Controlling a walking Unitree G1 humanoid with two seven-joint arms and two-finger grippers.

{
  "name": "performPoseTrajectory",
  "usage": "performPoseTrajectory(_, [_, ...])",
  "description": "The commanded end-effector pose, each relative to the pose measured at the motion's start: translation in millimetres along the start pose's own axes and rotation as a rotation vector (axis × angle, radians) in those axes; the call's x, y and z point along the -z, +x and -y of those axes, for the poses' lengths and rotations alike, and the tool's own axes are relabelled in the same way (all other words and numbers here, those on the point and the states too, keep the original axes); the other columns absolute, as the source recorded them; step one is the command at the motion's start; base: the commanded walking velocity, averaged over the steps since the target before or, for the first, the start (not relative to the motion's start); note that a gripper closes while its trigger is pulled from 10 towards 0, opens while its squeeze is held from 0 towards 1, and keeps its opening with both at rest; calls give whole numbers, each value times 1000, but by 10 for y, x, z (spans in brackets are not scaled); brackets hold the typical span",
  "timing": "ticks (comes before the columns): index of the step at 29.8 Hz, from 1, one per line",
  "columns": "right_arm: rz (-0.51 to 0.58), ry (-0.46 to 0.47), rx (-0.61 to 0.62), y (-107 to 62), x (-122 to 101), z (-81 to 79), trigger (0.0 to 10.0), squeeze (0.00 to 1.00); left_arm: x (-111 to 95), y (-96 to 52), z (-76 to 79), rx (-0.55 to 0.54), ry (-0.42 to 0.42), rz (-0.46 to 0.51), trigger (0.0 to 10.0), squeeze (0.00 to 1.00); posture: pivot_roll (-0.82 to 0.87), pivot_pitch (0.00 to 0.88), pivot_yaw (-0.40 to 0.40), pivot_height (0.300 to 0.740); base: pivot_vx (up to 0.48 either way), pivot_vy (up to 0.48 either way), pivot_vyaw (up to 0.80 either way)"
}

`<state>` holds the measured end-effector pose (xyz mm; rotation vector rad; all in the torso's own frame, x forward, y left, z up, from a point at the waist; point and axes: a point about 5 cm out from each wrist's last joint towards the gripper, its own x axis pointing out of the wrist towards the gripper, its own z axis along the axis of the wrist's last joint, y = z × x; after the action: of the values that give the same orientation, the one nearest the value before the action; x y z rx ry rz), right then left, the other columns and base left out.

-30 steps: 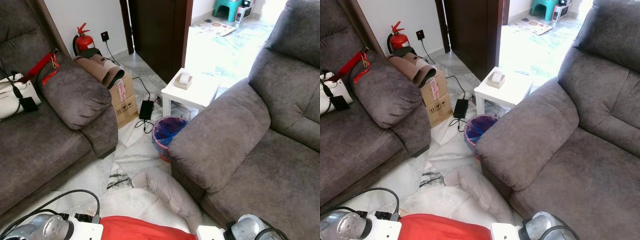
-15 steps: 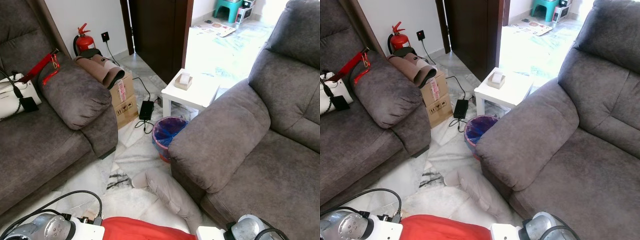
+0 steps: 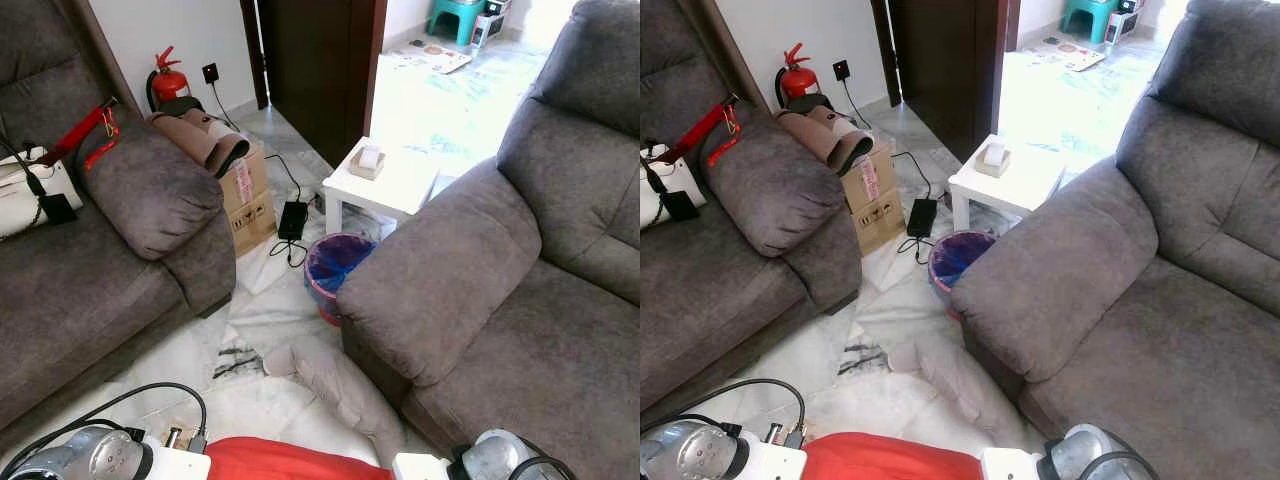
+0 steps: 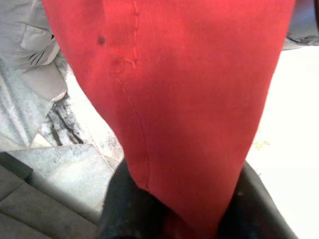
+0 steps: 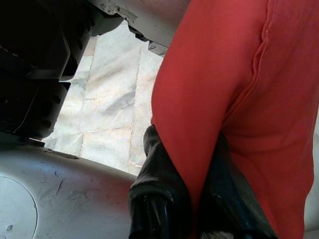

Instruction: Move the pillow to the sofa from floor

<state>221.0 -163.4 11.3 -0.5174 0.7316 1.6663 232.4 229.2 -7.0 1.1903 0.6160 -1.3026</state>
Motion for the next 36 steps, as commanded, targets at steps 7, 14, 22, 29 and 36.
performPoseTrajectory(7, [28, -33, -24, 32, -53, -7, 10000, 0, -30, 35, 77, 33, -4, 24, 0, 0, 107, 170, 31, 740, 0, 0, 0])
performPoseTrajectory(14, [27, -38, -24, 41, -67, 5, 10000, 0, -47, 45, 76, 36, -3, 31, 0, 0, 109, 158, 27, 740, 0, 0, 0])
performPoseTrajectory(22, [27, -37, -30, 75, -67, -1, 10000, 0, -75, 58, 68, 46, 6, 41, 0, 0, 111, 139, 30, 740, 0, 0, 0])
performPoseTrajectory(29, [33, -43, -30, 108, -86, -1, 10000, 0, -96, 61, 50, 58, 18, 47, 0, 0, 110, 118, 34, 740, 0, 0, 0])
performPoseTrajectory(36, [36, -47, -29, 140, -99, 0, 10000, 0, -131, 71, 45, 72, 14, 66, 0, 0, 111, 104, 38, 740, 0, 0, 0])
